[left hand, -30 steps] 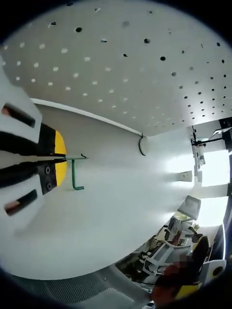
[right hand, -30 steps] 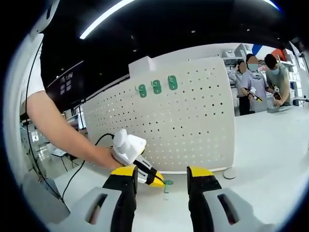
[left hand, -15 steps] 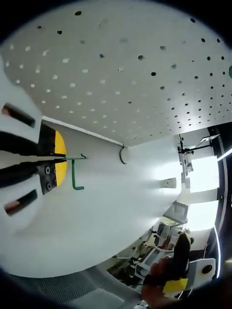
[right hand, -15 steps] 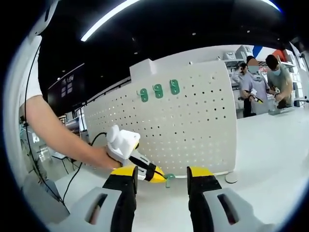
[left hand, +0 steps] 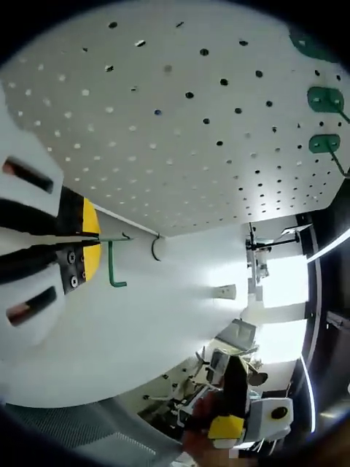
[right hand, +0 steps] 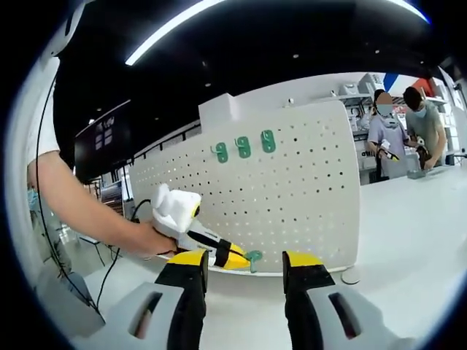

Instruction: Insert the hook assembly into the mounting plate slot until the hook locks in place.

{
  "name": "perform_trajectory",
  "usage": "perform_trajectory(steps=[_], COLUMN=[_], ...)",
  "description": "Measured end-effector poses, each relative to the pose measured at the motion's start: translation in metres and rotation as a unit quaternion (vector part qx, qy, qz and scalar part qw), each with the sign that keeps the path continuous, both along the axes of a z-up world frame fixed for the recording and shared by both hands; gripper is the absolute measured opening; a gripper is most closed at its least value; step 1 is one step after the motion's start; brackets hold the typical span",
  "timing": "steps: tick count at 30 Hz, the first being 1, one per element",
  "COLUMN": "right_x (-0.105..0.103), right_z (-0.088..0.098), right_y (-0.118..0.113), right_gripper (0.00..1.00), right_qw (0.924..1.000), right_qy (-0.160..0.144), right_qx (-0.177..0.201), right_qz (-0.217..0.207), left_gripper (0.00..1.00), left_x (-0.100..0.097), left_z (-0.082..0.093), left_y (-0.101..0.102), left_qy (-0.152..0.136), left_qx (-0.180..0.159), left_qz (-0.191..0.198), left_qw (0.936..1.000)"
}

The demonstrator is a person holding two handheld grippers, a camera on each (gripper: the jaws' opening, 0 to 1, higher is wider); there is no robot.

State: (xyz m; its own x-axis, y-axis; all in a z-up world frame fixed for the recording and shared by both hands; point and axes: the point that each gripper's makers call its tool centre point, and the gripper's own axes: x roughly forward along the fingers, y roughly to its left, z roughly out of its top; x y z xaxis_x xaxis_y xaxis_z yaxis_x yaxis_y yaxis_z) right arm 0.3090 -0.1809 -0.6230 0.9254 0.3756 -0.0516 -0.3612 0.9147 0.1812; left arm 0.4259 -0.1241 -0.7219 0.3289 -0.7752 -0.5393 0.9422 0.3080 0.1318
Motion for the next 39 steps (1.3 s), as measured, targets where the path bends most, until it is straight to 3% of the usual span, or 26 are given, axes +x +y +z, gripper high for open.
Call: perform_trajectory(steps=[19, 39], right_x=[0.002, 0.001], right_z=[0.030, 0.056], right_y=[0.011, 0.016], right_gripper=[0.38, 0.39], right_qw=[0.9994, 0.9982], right_qy=[-0.031, -0.055], right_qx=[0.005, 0.011], right_qz=[0.012, 0.019], left_gripper=[0.01, 0.01], left_x=[-0.015, -0.031], left_z=[0.042, 0.085], left_y=[0.017, 0.026], left_qy=[-0.006, -0.005], left_qx=[-0.065, -0.148], left_qz=[0.026, 0.070], left_qw=[0.9975, 0.9865])
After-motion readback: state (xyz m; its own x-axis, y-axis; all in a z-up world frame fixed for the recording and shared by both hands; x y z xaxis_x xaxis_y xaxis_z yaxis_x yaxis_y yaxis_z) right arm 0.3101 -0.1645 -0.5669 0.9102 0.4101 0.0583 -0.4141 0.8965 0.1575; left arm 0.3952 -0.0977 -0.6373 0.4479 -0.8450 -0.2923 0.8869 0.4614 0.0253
